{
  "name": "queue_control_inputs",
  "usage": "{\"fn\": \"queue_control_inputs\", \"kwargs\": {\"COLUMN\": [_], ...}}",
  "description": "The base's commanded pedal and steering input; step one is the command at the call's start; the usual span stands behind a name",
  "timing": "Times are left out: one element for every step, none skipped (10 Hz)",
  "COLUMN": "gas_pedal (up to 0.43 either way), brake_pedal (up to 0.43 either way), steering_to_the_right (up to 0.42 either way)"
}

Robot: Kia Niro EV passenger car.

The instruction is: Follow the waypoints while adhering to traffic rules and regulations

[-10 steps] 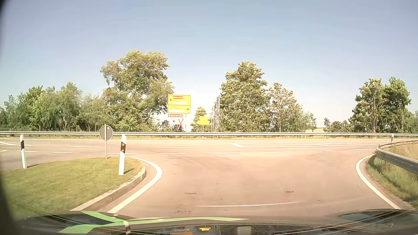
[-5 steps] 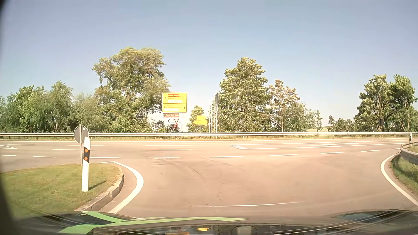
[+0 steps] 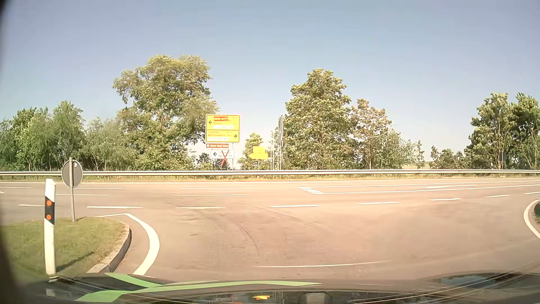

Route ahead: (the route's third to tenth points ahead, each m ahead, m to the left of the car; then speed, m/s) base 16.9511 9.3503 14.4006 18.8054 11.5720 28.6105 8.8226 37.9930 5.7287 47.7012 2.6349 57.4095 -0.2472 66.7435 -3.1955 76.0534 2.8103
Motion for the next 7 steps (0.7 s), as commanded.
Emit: {"fn": "queue_control_inputs", "kwargs": {"gas_pedal": [0.0, 0.0, 0.0, 0.0, 0.0, 0.0, 0.0], "brake_pedal": [0.104, 0.104, 0.098, 0.091, 0.079, 0.061, 0.037], "steering_to_the_right": [-0.03, -0.03, -0.035, -0.042, -0.049, -0.058, -0.068]}}
